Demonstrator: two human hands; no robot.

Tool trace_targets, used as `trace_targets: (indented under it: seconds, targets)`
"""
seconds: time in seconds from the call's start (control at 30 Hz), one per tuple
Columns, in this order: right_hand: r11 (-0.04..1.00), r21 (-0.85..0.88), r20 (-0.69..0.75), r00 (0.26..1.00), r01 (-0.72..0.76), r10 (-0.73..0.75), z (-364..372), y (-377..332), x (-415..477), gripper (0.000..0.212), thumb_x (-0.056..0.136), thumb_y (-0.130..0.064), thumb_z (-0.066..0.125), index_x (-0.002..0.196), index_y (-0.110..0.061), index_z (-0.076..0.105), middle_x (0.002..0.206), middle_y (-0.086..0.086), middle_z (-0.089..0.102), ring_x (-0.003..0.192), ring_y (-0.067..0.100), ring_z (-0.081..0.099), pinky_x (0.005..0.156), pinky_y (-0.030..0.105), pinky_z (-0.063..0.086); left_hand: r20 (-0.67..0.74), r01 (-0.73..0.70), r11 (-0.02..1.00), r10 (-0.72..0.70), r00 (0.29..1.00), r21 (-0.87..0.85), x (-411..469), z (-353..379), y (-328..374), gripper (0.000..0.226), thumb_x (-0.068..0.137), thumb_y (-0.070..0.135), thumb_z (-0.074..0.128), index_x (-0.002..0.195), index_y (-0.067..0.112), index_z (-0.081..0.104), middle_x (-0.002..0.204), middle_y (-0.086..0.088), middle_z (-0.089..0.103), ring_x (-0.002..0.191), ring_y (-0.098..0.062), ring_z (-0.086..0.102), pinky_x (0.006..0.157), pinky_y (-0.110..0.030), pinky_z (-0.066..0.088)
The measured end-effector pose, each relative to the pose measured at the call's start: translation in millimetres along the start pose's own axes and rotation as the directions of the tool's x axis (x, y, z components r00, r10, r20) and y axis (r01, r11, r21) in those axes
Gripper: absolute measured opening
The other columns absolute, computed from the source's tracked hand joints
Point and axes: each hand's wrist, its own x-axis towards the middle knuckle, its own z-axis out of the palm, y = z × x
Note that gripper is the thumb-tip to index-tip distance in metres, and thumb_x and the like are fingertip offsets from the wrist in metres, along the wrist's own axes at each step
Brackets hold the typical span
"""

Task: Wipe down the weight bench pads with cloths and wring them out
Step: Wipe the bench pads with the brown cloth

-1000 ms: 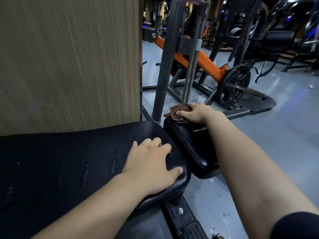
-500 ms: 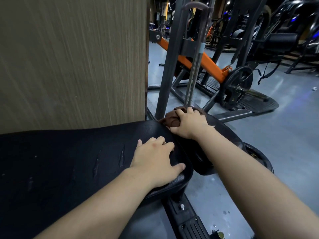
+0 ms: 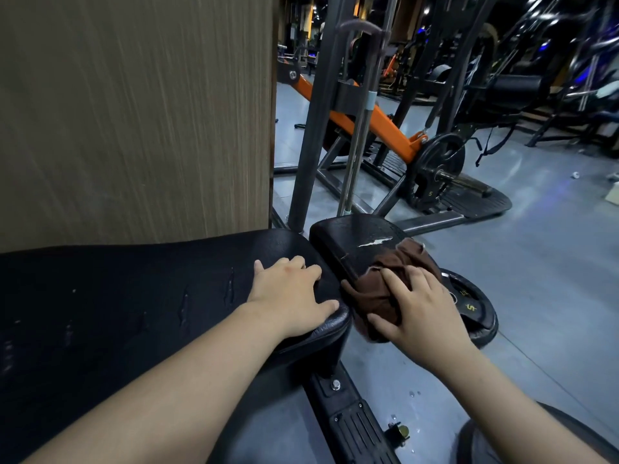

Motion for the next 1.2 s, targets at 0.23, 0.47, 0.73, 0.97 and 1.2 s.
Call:
trace_targets:
  seconds: [0.23,0.47,0.73,0.97,1.2]
  targets:
    - [0.962,0.255,0.048,0.995,-0.1,0.091,-10,56,0,0.064,0.072,-0.041,0.056,0.131,-0.016,0.06,0.125,0.015,0.057,0.114,0.038,0.054,0.095,0.04,0.045,0.038,0.003,0.998,-0.006,0.999,0.063,-2,-5,3,0.064,0.087,0.071,0.042,0.137,0.031,0.046,0.137,0.002,0.045,0.131,-0.022,0.039,0.11,-0.074,0.006]
    - [0.826,0.531,-0.034,0.97,-0.187,0.242,-29,44,25,0.037,0.083,-0.007,0.066,0.117,-0.021,0.065,0.089,-0.005,0.053,0.092,0.023,0.054,0.076,0.026,0.031,-0.117,0.023,0.999,-0.018,0.993,0.041,-21,-12,-8,0.056,0.095,0.06,0.037,0.139,0.026,0.045,0.139,-0.001,0.044,0.134,-0.023,0.035,0.114,-0.067,0.013]
    - [0.807,0.562,0.043,0.968,0.182,-0.248,-44,-45,39,0.059,0.077,-0.047,0.055,0.128,-0.019,0.063,0.122,-0.002,0.056,0.114,0.011,0.053,0.099,0.01,0.03,-0.087,0.107,0.993,-0.103,0.991,0.045,-52,-30,-63,0.064,0.091,0.069,0.033,0.139,0.028,0.045,0.141,0.002,0.043,0.135,-0.021,0.035,0.114,-0.065,0.017]
    - [0.879,0.425,0.274,0.894,0.217,-0.354,-15,-92,29,0.11,0.061,-0.101,0.013,0.154,-0.041,0.018,0.166,0.004,0.006,0.152,0.022,0.0,0.123,0.045,0.004,-0.074,0.226,0.974,-0.223,0.972,0.033,-91,-46,-117,0.066,0.091,0.072,0.031,0.144,0.034,0.039,0.147,0.008,0.039,0.139,-0.017,0.032,0.115,-0.061,0.02]
    - [0.832,0.469,0.125,0.91,0.298,-0.396,-19,-124,13,0.097,0.071,-0.094,0.024,0.149,-0.038,0.037,0.161,-0.001,0.028,0.149,0.023,0.02,0.122,0.042,0.013,-0.062,0.239,0.971,-0.238,0.969,0.014,-128,-46,-137,0.064,0.09,0.071,0.032,0.144,0.036,0.038,0.146,0.011,0.039,0.138,-0.015,0.033,0.117,-0.06,0.018]
